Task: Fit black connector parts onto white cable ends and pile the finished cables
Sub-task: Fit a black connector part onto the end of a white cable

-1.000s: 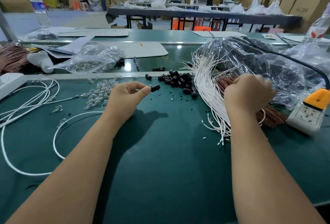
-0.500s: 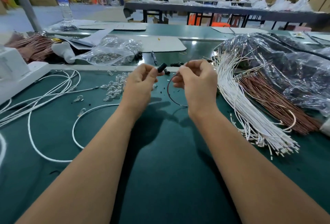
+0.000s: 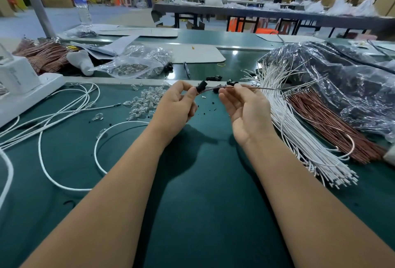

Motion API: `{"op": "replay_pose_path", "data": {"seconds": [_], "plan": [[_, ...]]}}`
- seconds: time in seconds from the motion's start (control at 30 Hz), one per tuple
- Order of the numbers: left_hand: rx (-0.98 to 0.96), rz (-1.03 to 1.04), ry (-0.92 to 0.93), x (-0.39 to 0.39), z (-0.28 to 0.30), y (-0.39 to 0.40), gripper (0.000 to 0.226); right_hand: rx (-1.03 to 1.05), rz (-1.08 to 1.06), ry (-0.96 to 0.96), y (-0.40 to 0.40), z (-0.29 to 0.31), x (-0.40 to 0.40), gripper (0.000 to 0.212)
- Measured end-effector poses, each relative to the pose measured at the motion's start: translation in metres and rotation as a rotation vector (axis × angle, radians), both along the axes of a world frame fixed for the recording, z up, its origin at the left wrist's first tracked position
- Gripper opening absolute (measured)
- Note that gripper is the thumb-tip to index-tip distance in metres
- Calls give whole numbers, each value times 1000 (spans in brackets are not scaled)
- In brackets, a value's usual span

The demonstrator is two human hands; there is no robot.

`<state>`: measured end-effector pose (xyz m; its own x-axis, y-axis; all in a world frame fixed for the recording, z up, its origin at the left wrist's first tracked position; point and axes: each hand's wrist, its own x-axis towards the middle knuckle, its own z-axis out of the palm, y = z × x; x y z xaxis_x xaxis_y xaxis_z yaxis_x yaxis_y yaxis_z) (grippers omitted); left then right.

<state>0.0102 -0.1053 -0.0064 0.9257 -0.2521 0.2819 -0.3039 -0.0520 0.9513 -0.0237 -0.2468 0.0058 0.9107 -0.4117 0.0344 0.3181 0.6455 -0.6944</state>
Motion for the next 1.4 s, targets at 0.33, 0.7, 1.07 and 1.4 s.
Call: {"op": "replay_pose_path", "data": {"seconds": [0.33,0.7,1.07,1.4], "plan": [[85,26,-66,3,-4,-4,17,-435,90,168,12,-12,3,15],[85,59,-85,3,-6,-1,12,-570,91,144,11,-16,4,16],[124,109,-29,5,-8,0,4,-550,-209,95,-5,-15,9,19],[131,97,-32,5,-8,1,10,-761,-71,132,-2,-19,8,16]]}}
